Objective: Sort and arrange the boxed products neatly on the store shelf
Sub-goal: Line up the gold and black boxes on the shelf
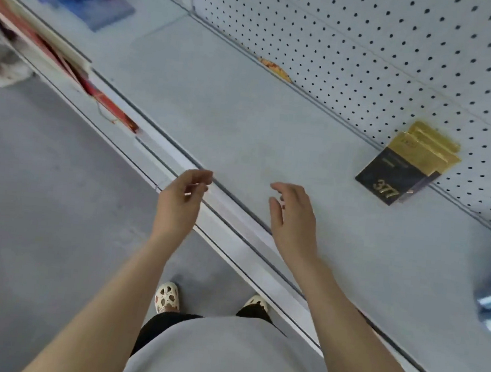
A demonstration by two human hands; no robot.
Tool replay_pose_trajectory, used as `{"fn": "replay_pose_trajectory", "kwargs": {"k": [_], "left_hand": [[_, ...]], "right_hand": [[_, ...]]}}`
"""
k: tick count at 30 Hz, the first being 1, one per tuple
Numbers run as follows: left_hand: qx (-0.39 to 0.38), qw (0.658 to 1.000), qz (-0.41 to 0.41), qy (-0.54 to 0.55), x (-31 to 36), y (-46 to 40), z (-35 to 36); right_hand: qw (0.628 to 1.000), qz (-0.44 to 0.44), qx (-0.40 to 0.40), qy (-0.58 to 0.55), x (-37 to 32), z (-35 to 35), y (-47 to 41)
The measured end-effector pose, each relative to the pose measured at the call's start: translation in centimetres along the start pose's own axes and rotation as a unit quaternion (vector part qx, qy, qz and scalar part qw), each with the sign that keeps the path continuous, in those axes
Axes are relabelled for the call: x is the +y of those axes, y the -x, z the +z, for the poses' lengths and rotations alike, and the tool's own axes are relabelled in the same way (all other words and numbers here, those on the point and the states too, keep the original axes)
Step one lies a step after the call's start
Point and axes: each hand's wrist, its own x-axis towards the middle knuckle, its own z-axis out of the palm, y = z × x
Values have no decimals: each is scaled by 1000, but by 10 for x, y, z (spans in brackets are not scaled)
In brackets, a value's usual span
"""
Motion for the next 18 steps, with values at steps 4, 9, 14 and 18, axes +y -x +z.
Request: {"fn": "replay_pose_trajectory", "kwargs": {"k": [4,9,14,18], "left_hand": [[62,997,-51,-9,-49,12,-78],[98,990,-86,-60,-104,13,-181],[111,982,-112,-106,-153,-3,-279],[140,972,-157,-104,-179,-22,-335]], "right_hand": [[998,-59,-33,6,-59,64,-7],[993,-58,-100,-2,-130,159,-13],[984,-68,-166,-5,-202,261,-22],[975,-92,-202,16,-243,311,-36]]}}
